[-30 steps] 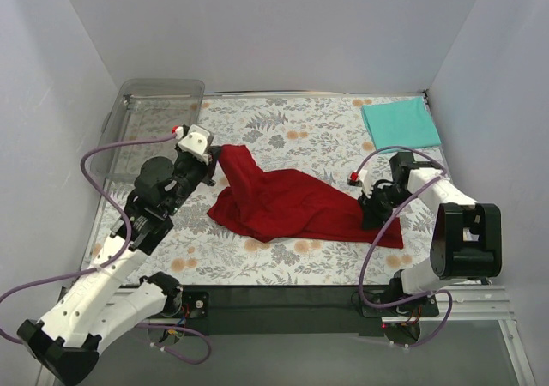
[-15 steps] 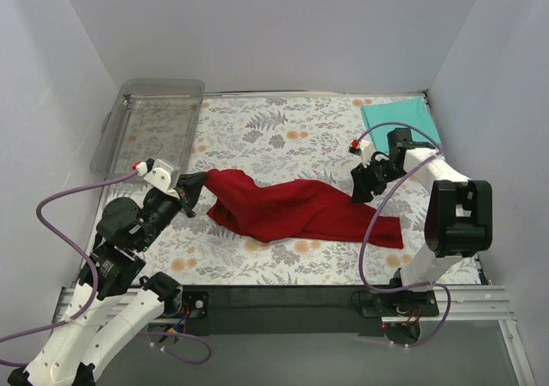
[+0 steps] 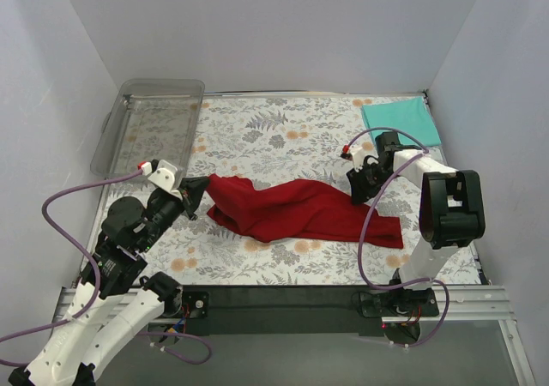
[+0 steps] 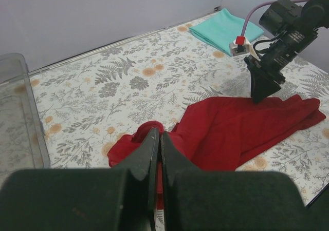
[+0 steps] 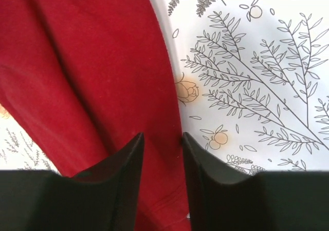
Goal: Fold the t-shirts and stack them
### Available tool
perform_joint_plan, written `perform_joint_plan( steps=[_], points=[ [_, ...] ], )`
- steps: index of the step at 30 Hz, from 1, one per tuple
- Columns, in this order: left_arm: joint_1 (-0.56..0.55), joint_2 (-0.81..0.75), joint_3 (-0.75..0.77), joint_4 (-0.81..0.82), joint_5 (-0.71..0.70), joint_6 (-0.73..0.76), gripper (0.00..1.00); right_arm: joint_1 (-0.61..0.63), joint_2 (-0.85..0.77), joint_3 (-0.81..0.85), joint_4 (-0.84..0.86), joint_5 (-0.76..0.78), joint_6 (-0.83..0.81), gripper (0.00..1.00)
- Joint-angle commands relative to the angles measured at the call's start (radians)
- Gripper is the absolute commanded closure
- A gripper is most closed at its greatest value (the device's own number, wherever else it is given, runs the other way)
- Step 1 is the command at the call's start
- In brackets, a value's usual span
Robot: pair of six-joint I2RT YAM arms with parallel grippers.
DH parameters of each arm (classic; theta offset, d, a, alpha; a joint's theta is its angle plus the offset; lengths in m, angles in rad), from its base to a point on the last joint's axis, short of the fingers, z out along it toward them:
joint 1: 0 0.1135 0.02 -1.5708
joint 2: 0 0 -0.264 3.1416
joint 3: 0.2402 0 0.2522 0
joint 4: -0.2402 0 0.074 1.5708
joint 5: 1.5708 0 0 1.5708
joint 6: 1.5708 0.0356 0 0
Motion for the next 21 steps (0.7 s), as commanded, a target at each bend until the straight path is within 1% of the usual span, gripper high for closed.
perform_joint_plan(
  steps=[1,3,4,5,8,9,10,11,12,13,14,15,16,17,18,19,21],
  points=[
    [0.006,0.002,-0.022,0.024,0.023,-0.026,1.00,0.011,0.009,-0.008,0.021,0.014,0.005,0.74],
    [0.006,0.005,-0.046,0.044,0.033,-0.050,1.00,0.013,0.000,-0.008,0.015,0.003,-0.002,0.85],
    [0.006,0.006,-0.057,0.058,0.038,-0.058,1.00,0.013,-0.006,-0.005,0.008,-0.006,-0.009,0.95],
    [0.006,0.012,-0.079,0.087,0.042,-0.071,1.00,0.014,-0.029,0.004,-0.004,-0.017,-0.017,0.99],
    [0.004,0.037,-0.106,0.141,0.067,-0.111,1.00,0.014,-0.118,0.033,-0.096,-0.110,-0.089,0.99],
    [0.006,0.044,-0.119,0.151,0.067,-0.119,1.00,0.013,-0.153,0.051,-0.125,-0.188,-0.130,0.99],
    [0.006,0.051,-0.123,0.159,0.070,-0.125,1.00,0.014,-0.196,0.058,-0.162,-0.233,-0.219,0.99],
    [0.006,0.058,-0.128,0.176,0.069,-0.133,1.00,0.016,-0.291,0.056,-0.207,-0.273,-0.266,0.99],
    [0.006,0.070,-0.132,0.181,0.067,-0.134,1.00,0.029,-0.340,0.047,-0.237,-0.331,-0.314,0.99],
    [0.004,0.075,-0.132,0.185,0.069,-0.136,1.00,0.043,-0.388,0.038,-0.267,-0.348,-0.366,0.99],
    [0.006,0.078,-0.132,0.191,0.069,-0.136,1.00,0.063,-0.476,0.026,-0.313,-0.353,-0.465,0.99],
    [0.006,0.086,-0.131,0.191,0.070,-0.138,1.00,0.091,-0.517,-0.031,-0.324,-0.325,-0.494,0.99],
    [0.004,0.086,-0.132,0.193,0.072,-0.138,1.00,0.167,-0.584,-0.065,-0.334,-0.298,-0.524,0.99],
    [0.004,0.089,-0.132,0.193,0.079,-0.139,1.00,0.210,-0.609,-0.112,-0.341,-0.263,-0.550,0.99],
    [0.004,0.091,-0.132,0.194,0.082,-0.141,1.00,0.256,-0.626,-0.155,-0.338,-0.186,-0.555,0.99],
    [0.006,0.092,-0.134,0.194,0.087,-0.142,1.00,0.337,-0.641,-0.244,-0.340,-0.148,-0.555,0.99],
    [0.004,0.095,-0.132,0.191,0.098,-0.147,1.00,0.400,-0.640,-0.313,-0.341,-0.056,-0.555,0.97]
  ],
)
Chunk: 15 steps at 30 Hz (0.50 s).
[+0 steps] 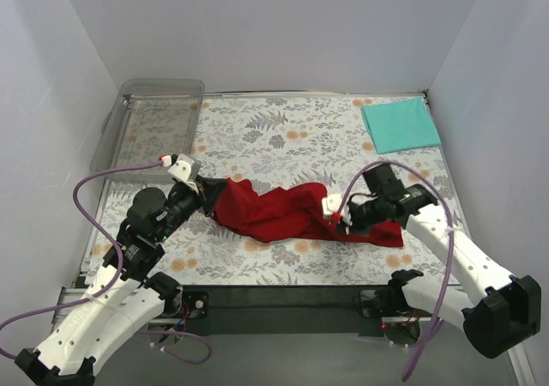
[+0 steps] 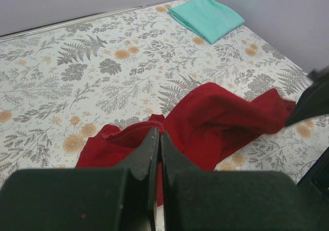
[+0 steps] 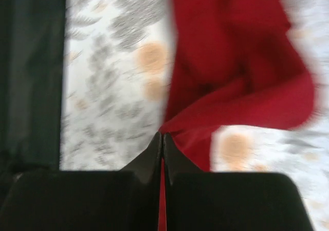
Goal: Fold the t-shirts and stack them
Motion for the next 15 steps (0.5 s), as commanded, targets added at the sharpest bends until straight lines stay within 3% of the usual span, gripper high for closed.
perform_joint_plan(
  steps=[1,4,6,9,12,15],
  points=[
    [0.006,0.001,0.000,0.028,0.034,-0.016,1.00,0.090,0.056,-0.180,-0.112,0.161,-0.089,0.85],
    [0.004,-0.001,0.001,0.020,0.041,-0.021,1.00,0.087,0.035,-0.182,-0.126,0.190,-0.077,0.65],
    [0.006,-0.001,0.003,0.022,0.044,-0.021,1.00,0.056,0.010,-0.124,-0.096,0.158,-0.051,0.62],
    [0.004,0.002,0.003,0.020,0.052,-0.025,1.00,-0.082,0.014,-0.023,0.063,0.130,0.154,0.56],
    [0.006,0.002,0.001,0.022,0.063,-0.030,1.00,-0.233,0.111,0.058,0.142,0.074,0.326,0.54],
    [0.004,0.001,0.000,0.022,0.067,-0.027,1.00,-0.238,0.232,0.065,0.164,-0.013,0.409,0.48]
  ],
)
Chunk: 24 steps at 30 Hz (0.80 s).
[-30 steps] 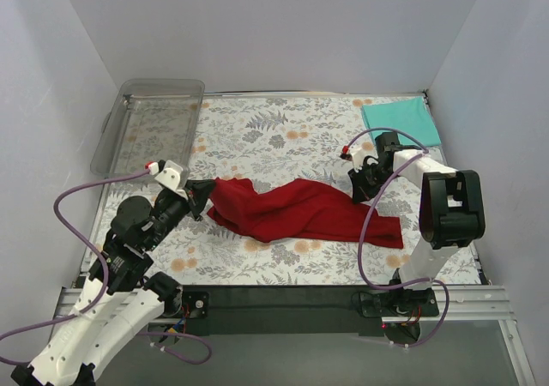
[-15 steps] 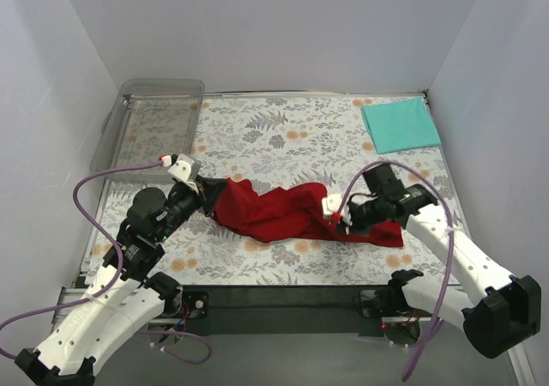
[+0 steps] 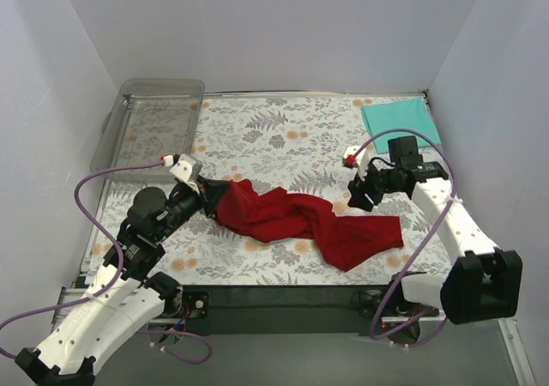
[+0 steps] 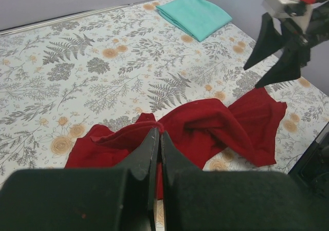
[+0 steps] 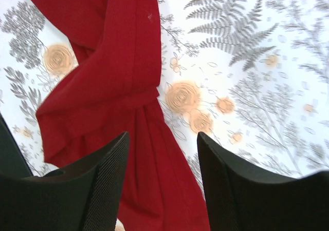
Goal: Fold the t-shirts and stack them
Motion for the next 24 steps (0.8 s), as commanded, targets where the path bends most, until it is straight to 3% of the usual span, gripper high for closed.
perform_joint_plan(
  steps=[1,6,13,21,24],
  points=[
    [0.006,-0.003,0.000,0.018,0.018,-0.003,1.00,-0.007,0.144,0.007,0.067,-0.138,0.156,0.47],
    [0.006,-0.015,-0.007,0.015,0.022,-0.010,1.00,-0.002,0.289,0.035,0.078,-0.229,0.051,0.45],
    [0.006,-0.022,-0.011,0.007,0.022,-0.013,1.00,0.044,0.471,0.090,0.095,-0.163,0.082,0.47],
    [0.004,-0.026,-0.016,0.005,0.022,-0.015,1.00,0.091,0.544,0.092,0.159,-0.123,0.169,0.51],
    [0.004,-0.026,-0.013,0.005,0.022,-0.013,1.00,0.091,0.542,0.096,0.173,-0.117,0.188,0.59]
  ],
)
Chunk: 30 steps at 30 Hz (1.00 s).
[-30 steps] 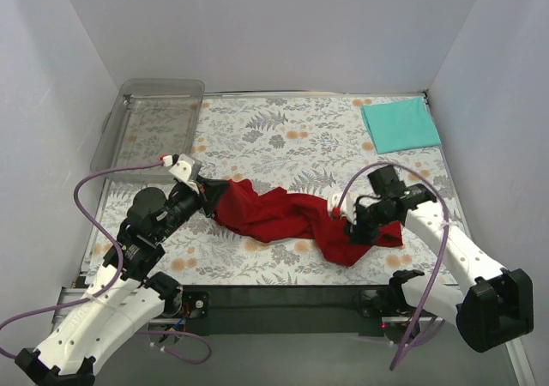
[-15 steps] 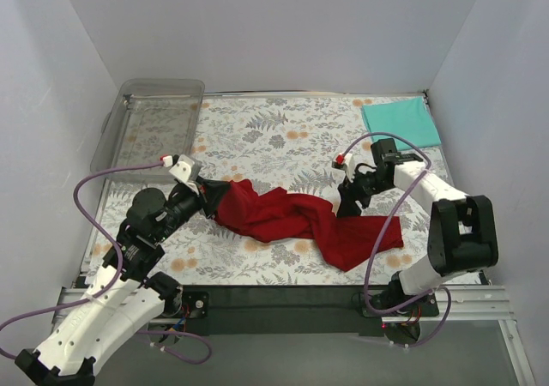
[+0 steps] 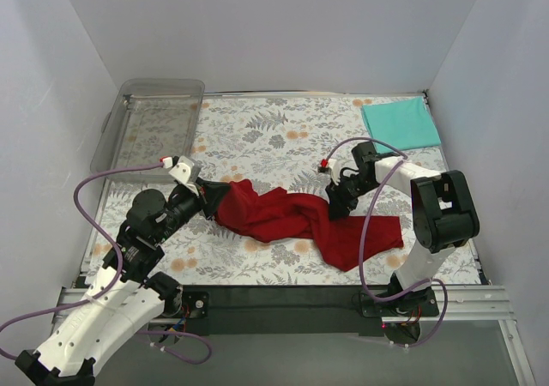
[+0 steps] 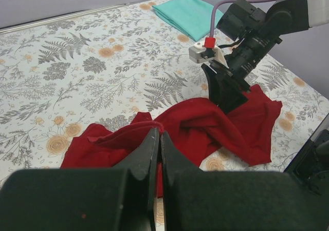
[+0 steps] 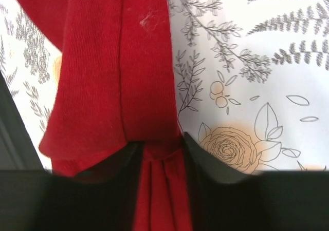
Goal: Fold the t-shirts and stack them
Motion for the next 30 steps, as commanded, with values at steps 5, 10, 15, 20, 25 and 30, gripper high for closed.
perform_joint_plan(
  steps=[5,10,15,20,25,30],
  points=[
    [0.006,-0.001,0.004,0.005,0.010,0.004,1.00,0.004,-0.060,0.043,0.050,0.018,0.042,0.85],
    [0.004,0.012,0.012,0.008,0.012,0.009,1.00,0.002,-0.163,0.038,0.054,0.011,0.048,0.99],
    [0.006,0.007,0.017,0.014,-0.020,0.015,1.00,-0.003,-0.300,0.052,0.047,0.041,0.062,0.99],
    [0.004,-0.011,0.037,0.011,-0.065,0.024,1.00,-0.058,-0.425,0.183,-0.042,0.064,0.013,0.99],
    [0.006,-0.030,0.038,-0.006,-0.082,0.024,1.00,-0.061,-0.531,0.245,-0.200,-0.110,-0.157,0.99],
    [0.004,-0.038,0.026,-0.009,-0.079,0.007,1.00,-0.020,-0.609,0.132,-0.340,-0.189,-0.341,0.99]
  ],
)
